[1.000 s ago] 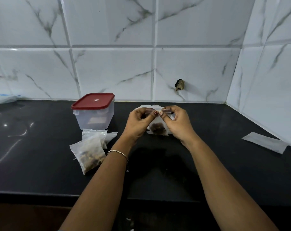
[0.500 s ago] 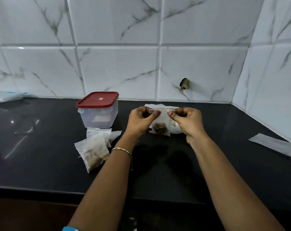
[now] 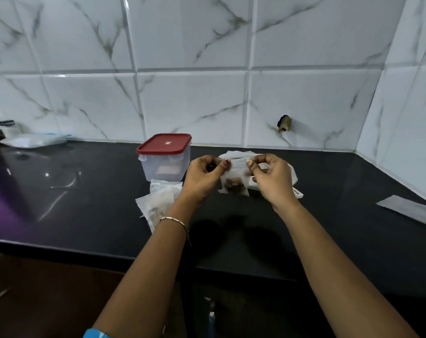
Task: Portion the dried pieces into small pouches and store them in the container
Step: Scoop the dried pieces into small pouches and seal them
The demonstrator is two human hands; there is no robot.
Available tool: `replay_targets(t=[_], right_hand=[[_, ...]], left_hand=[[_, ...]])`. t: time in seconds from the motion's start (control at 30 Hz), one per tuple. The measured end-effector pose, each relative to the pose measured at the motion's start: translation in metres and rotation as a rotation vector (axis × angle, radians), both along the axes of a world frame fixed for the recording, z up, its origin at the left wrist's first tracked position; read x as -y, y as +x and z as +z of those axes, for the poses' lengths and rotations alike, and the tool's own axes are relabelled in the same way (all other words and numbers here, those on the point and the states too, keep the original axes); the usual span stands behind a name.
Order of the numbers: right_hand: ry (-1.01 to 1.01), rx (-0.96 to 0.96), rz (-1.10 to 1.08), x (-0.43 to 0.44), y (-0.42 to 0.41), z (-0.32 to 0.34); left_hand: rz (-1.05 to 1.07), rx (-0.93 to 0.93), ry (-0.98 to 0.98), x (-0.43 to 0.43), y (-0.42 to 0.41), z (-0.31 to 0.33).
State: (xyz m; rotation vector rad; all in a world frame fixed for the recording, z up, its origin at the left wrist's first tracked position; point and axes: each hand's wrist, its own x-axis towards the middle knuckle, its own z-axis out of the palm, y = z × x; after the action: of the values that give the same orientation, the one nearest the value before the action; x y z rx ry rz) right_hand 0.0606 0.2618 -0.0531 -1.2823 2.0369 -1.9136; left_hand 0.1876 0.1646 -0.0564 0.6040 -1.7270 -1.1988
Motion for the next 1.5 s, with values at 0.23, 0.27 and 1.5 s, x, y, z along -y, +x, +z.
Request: replay_targets(t=[0.23,0.27,1.5], right_hand=[[0.088,-0.196,0.058,0.014,0.089,-0.005],[0.127,-0.217,0.066,0.017,0.100,-0.006],[0.281,-0.374,-0.162,-0.004,0.074,-0.027]], left_hand=[[0.179,0.094,-0.139,-0.007,0.091,0.015],[0.216,0.113,-0.141,-0.005,0.103,0.012],[0.663,0.286,-0.400,-0.028,0.090,-0.006]])
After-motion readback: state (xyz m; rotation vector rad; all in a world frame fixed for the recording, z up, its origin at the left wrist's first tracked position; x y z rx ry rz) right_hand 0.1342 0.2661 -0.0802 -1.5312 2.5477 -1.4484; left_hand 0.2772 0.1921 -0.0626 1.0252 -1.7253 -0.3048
